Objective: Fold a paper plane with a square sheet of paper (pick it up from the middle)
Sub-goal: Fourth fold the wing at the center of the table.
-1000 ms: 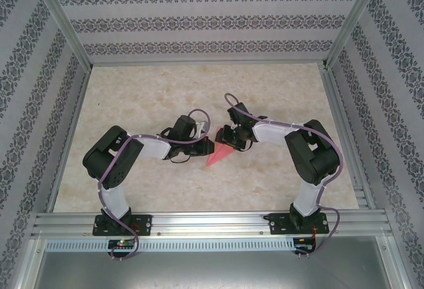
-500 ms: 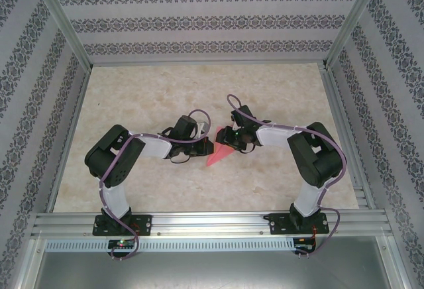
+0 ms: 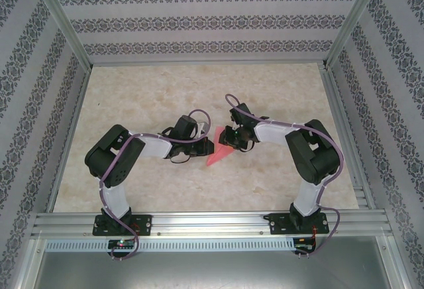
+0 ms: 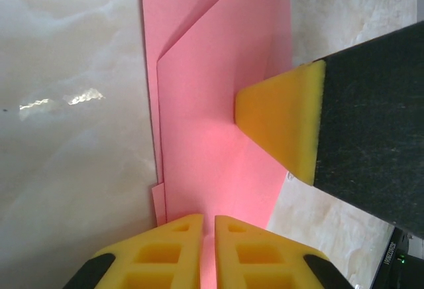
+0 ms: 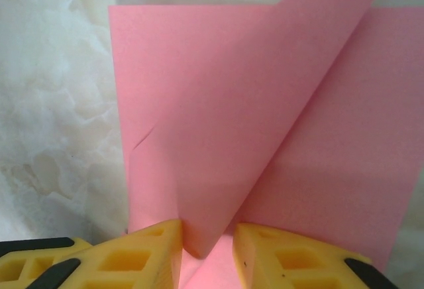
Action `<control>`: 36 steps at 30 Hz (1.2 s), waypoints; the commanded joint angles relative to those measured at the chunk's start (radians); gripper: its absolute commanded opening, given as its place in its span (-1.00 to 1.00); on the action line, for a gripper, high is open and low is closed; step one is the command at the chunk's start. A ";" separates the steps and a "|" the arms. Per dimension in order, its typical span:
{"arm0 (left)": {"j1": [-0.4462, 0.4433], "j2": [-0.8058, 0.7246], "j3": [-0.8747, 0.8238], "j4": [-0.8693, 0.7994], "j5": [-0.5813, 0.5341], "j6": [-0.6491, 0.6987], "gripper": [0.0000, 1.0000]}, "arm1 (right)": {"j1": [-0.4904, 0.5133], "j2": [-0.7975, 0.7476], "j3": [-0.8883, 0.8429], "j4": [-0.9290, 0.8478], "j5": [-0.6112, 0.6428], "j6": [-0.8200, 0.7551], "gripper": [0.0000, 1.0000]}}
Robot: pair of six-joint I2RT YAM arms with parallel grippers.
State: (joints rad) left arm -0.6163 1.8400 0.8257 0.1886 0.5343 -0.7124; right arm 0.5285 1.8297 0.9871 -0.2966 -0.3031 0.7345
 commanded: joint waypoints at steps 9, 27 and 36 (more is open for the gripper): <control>-0.001 -0.091 -0.006 0.044 -0.039 -0.038 -0.65 | 0.017 0.126 -0.045 -0.154 0.142 0.013 -0.37; -0.026 0.022 0.039 -0.020 -0.029 -0.029 -0.74 | 0.021 0.145 -0.043 -0.165 0.147 0.025 -0.34; -0.026 0.024 0.042 -0.055 -0.055 -0.015 -0.77 | 0.021 0.166 -0.038 -0.170 0.151 0.024 -0.37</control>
State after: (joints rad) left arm -0.6315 1.8534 0.8463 0.1810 0.4976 -0.7448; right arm 0.5369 1.8549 1.0195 -0.3443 -0.2844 0.7574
